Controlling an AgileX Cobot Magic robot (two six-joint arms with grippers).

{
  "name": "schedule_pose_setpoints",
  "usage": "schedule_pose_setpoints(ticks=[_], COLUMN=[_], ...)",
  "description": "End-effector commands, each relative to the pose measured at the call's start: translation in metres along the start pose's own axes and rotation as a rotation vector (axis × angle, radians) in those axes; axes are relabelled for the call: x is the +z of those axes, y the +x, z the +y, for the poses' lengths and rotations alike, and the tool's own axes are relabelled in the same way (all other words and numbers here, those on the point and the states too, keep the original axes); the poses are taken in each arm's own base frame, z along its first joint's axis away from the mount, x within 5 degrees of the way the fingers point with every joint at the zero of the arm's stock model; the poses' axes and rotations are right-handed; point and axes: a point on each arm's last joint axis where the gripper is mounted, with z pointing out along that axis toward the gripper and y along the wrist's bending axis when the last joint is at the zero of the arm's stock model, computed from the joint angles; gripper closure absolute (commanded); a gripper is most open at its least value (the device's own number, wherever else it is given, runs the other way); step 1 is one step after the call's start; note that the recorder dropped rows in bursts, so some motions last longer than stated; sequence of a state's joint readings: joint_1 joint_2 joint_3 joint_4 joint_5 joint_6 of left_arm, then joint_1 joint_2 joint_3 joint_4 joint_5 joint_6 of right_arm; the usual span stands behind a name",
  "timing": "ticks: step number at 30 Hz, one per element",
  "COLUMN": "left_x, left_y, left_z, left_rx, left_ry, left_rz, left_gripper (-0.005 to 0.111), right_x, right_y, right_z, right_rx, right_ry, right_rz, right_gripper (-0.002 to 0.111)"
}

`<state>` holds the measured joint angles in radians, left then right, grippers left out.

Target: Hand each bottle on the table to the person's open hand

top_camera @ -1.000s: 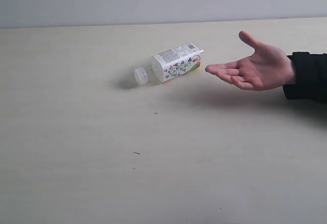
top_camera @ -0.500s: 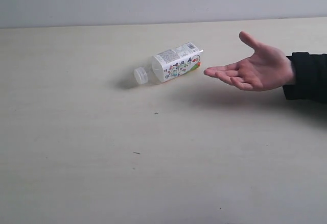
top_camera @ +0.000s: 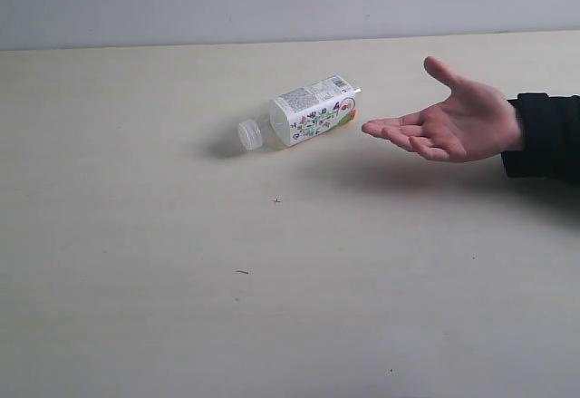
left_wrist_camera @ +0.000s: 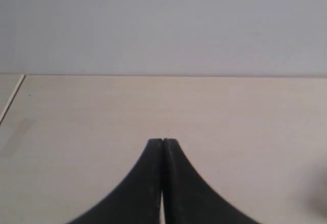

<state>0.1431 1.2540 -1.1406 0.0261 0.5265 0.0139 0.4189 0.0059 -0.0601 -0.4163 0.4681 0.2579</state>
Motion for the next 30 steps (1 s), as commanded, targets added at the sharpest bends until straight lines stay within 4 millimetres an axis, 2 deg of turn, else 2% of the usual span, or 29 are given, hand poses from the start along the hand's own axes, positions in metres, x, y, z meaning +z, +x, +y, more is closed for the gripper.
schedule_pose_setpoints(ticks=[1,5,9,13,20,23,26,28,30], left_x=[0.024,0.053,0.082,0.107,0.129,0.131,0.133,0.136,0.139], left_y=[-0.02,-0.032,-0.031,-0.023,0.003,0.012,0.016,0.017,0.021], left_z=[-0.026,-0.07,-0.118,-0.166,-0.241,-0.264,-0.276,-0.279,-0.281], left_rx=[0.134,0.185,0.307,0.436,0.711,0.765,0.718,0.717,0.718], left_ry=[0.089,0.212,0.326,0.411,0.568,0.605,0.603,0.604,0.607], left_rz=[0.149,0.227,0.355,0.463,0.451,0.423,0.409,0.412,0.432], left_gripper=[0.107,0.107,0.107,0.107,0.107,0.107,0.104,0.092,0.075], right_x=[0.0,0.0,0.0,0.0,0.0,0.0,0.0,0.0,0.0], right_y=[0.001,0.001,0.001,0.001,0.001,0.001,0.001,0.001,0.001], right_z=[0.0,0.0,0.0,0.0,0.0,0.0,0.0,0.0,0.0], right_rx=[0.002,0.002,0.002,0.002,0.002,0.002,0.002,0.002,0.002], right_ry=[0.008,0.008,0.008,0.008,0.008,0.008,0.008,0.008,0.008], right_rz=[-0.001,-0.001,-0.001,-0.001,-0.001,-0.001,-0.001,-0.001,-0.001], right_gripper=[0.108,0.108,0.108,0.108,0.108,0.108,0.108,0.108,0.108])
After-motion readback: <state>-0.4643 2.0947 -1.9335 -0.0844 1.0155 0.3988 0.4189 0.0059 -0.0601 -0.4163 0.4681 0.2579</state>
